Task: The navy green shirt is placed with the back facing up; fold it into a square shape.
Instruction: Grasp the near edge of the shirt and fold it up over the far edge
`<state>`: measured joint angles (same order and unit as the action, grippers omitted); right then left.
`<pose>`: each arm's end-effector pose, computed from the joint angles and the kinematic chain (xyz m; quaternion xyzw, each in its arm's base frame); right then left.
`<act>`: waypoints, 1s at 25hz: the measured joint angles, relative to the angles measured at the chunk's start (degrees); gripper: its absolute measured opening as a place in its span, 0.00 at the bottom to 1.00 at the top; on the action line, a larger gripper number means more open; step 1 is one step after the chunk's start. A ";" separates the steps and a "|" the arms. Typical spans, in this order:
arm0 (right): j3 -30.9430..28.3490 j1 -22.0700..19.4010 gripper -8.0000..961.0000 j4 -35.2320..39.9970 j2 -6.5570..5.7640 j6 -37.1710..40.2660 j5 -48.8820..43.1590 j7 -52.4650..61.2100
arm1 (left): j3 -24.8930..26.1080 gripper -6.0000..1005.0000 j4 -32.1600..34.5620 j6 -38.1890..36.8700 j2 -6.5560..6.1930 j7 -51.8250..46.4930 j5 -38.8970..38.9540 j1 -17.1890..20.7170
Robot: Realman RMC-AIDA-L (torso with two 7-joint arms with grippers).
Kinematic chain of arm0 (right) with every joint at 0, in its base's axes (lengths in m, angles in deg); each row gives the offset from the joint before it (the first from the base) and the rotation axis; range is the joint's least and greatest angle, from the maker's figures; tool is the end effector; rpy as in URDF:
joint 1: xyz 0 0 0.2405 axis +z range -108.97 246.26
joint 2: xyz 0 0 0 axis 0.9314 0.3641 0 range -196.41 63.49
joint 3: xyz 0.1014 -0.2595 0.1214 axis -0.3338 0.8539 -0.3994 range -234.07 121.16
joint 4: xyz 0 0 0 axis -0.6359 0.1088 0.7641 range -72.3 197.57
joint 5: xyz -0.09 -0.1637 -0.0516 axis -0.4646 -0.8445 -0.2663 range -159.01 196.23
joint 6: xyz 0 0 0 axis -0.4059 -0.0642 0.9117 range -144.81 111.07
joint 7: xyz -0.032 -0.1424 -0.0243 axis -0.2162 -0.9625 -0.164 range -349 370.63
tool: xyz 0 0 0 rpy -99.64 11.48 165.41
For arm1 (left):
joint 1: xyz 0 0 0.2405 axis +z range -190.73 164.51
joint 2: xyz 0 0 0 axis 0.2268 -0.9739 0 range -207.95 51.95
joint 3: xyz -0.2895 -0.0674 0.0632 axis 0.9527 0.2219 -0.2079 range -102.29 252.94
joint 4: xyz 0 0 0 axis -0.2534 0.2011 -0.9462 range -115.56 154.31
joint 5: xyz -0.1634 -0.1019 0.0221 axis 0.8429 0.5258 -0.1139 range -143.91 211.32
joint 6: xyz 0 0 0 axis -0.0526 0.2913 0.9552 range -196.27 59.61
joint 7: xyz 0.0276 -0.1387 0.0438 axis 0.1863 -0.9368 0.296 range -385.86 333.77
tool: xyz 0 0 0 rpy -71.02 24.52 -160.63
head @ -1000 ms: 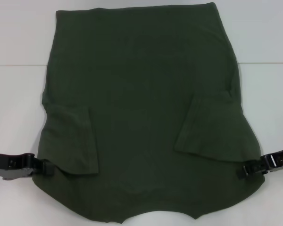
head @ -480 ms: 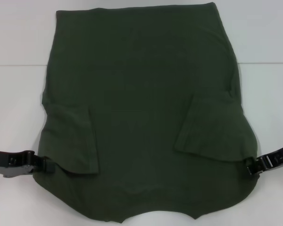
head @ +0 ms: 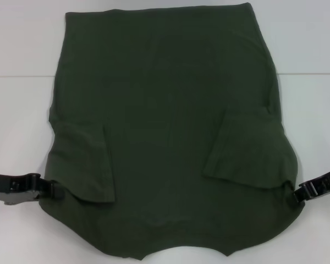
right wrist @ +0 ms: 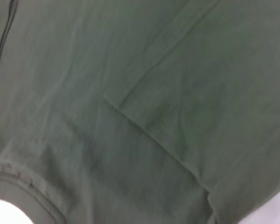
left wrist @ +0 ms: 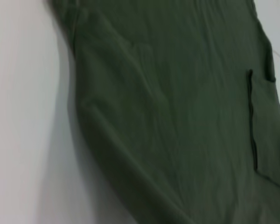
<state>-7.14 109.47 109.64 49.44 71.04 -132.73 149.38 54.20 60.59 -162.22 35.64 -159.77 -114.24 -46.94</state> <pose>0.3000 0.3775 -0.0078 -0.8360 0.5269 -0.0994 0.1166 -0.3521 0.3357 0.0273 -0.7377 -0.6600 -0.1051 0.0959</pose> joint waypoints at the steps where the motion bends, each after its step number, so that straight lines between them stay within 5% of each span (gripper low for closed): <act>1: 0.35 0.05 0.07 0.05 -0.07 0.21 0.00 -0.20 | 0.32 0.11 0.00 -0.12 -0.03 0.17 0.10 0.03; 15: -0.43 -0.41 0.07 2.84 -1.64 18.72 0.44 -12.57 | 1.14 0.12 0.02 -16.71 -0.97 2.45 -5.09 1.87; 25: 3.66 -1.58 0.07 2.68 -0.93 25.16 -0.66 -18.39 | -0.32 0.13 -0.05 -23.67 -0.37 5.55 -11.73 2.75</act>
<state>-3.48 107.89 112.32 48.52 96.20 -133.39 130.99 53.88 60.55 -185.89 35.27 -154.22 -125.97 -44.19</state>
